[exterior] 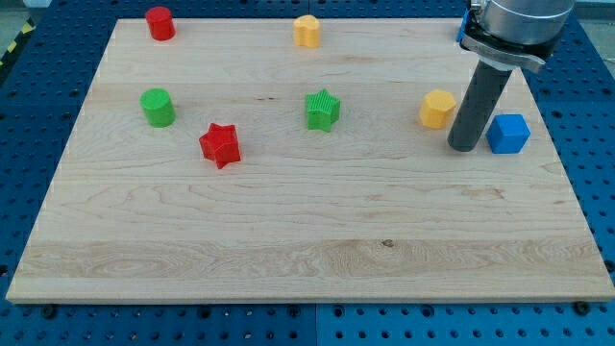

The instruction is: Push the green star to the center

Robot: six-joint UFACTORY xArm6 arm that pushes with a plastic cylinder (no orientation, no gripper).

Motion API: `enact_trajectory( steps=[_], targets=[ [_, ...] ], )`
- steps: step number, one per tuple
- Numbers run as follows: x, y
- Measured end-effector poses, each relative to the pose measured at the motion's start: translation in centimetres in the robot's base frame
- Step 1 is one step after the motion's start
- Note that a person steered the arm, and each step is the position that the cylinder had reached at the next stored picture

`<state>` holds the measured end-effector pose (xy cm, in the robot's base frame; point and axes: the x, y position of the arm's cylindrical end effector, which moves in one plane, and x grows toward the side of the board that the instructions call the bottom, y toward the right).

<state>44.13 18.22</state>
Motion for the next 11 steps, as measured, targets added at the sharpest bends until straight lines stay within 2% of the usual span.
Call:
enact_trajectory(
  steps=[4,5,6,7,9,10,11],
  targets=[
    [0.0,-1.3],
    [-0.1,-5.0],
    [-1.3,-11.3],
    [-1.4,-14.0],
    [-6.7,-12.5],
    [-10.0,-13.8],
    [-9.9,-18.2]
  ],
)
